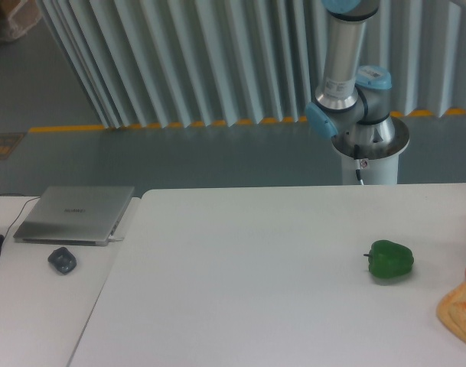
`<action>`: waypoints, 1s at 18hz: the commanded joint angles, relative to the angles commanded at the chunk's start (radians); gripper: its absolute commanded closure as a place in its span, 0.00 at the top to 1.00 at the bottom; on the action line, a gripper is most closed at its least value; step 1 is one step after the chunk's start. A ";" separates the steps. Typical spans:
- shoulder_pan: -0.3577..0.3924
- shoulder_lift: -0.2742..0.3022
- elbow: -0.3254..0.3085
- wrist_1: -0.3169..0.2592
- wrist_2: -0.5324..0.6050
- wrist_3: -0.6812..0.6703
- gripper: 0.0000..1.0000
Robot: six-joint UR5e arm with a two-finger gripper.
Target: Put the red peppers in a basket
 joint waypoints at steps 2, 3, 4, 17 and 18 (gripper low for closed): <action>0.008 -0.009 0.000 0.043 0.005 0.043 0.46; 0.008 -0.014 -0.003 0.048 0.006 0.055 0.47; 0.011 -0.020 -0.006 0.049 0.006 0.071 0.55; -0.037 -0.009 0.027 0.058 -0.112 0.033 1.00; -0.061 -0.009 0.040 0.042 -0.110 0.029 1.00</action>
